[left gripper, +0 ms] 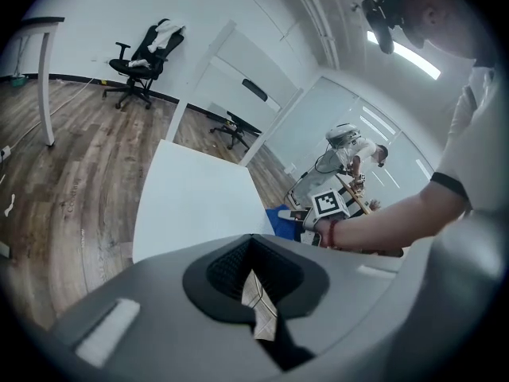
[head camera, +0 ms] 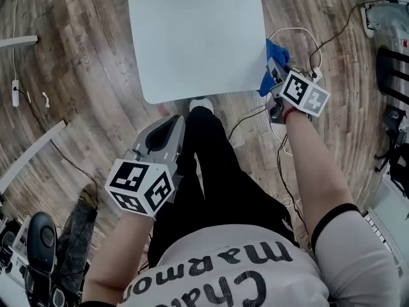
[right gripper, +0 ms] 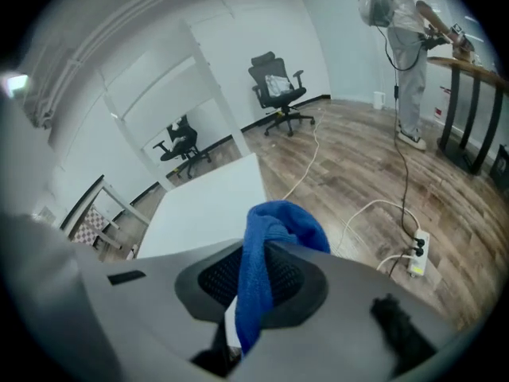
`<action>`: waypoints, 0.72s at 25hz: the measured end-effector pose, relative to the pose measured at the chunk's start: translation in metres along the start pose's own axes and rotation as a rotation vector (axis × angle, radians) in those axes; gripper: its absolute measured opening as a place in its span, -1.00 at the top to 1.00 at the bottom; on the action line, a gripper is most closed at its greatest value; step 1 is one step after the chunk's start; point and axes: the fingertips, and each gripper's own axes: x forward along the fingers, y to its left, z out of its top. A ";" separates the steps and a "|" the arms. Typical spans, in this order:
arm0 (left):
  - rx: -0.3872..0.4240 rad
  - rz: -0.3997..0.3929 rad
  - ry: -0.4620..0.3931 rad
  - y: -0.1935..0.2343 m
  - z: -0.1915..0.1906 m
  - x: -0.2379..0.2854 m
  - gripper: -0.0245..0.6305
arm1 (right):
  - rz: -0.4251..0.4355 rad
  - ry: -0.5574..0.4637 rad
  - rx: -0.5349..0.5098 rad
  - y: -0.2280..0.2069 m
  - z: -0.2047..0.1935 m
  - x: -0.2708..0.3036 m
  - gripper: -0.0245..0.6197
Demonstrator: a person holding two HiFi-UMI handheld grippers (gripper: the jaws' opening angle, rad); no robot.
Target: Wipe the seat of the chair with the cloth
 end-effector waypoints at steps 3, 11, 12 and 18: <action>-0.016 0.011 -0.026 0.013 -0.002 -0.015 0.91 | 0.088 -0.059 -0.103 0.047 0.015 -0.013 0.78; -0.039 0.062 -0.065 0.070 -0.022 -0.076 0.91 | 0.366 0.104 -0.307 0.235 -0.079 0.013 0.78; -0.045 0.077 -0.066 0.081 -0.028 -0.086 0.91 | 0.389 0.133 -0.333 0.257 -0.095 0.019 0.78; -0.070 0.153 -0.050 0.135 -0.064 -0.140 0.91 | 0.401 0.289 -0.458 0.332 -0.163 0.047 0.78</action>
